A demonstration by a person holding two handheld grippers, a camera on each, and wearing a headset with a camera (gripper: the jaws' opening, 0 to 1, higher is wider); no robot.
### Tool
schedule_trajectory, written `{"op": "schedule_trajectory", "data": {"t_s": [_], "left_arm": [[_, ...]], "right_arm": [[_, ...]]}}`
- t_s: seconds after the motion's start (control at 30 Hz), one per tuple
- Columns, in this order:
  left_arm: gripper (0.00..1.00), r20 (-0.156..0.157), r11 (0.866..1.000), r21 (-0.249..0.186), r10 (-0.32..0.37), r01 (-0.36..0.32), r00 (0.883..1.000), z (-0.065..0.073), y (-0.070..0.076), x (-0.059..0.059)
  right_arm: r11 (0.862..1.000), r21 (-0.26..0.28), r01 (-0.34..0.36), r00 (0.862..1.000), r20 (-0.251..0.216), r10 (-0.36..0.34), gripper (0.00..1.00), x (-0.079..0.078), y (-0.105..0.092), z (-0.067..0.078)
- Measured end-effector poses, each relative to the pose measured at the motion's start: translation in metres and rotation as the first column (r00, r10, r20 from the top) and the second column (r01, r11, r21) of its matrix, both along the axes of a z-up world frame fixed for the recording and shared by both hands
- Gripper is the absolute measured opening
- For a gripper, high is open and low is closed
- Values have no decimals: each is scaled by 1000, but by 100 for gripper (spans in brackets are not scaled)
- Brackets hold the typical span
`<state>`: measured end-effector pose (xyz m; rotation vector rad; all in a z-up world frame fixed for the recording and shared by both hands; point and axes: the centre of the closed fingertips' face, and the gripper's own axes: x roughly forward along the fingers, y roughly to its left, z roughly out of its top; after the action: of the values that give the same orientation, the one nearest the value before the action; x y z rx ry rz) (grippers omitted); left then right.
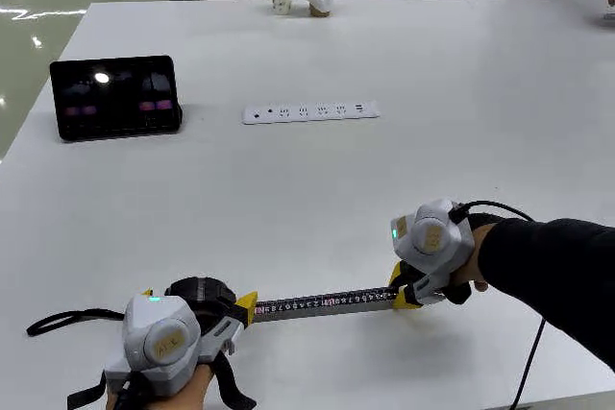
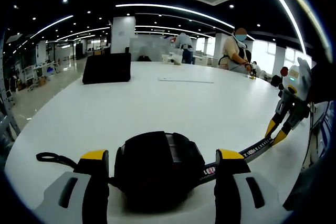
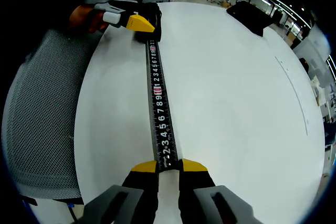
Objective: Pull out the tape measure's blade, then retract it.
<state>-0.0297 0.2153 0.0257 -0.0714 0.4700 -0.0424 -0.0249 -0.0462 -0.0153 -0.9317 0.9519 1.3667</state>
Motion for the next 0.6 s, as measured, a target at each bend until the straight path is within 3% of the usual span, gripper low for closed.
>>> {"op": "schedule_trajectory", "data": {"t_s": [0.13,0.17,0.6], "left_arm": [[69,-24,1000,-23,12,-12,1000,-5,3,1],[65,-27,1000,-12,16,-17,999,-5,6,0],[62,-42,1000,12,-17,18,999,-6,4,-1]], "right_arm": [[1000,-16,-7,1000,-3,7,11,1,0,0],[1000,-17,-2,1000,-7,2,11,1,0,0],[1000,-20,-2,1000,-10,2,11,2,1,-1]]}}
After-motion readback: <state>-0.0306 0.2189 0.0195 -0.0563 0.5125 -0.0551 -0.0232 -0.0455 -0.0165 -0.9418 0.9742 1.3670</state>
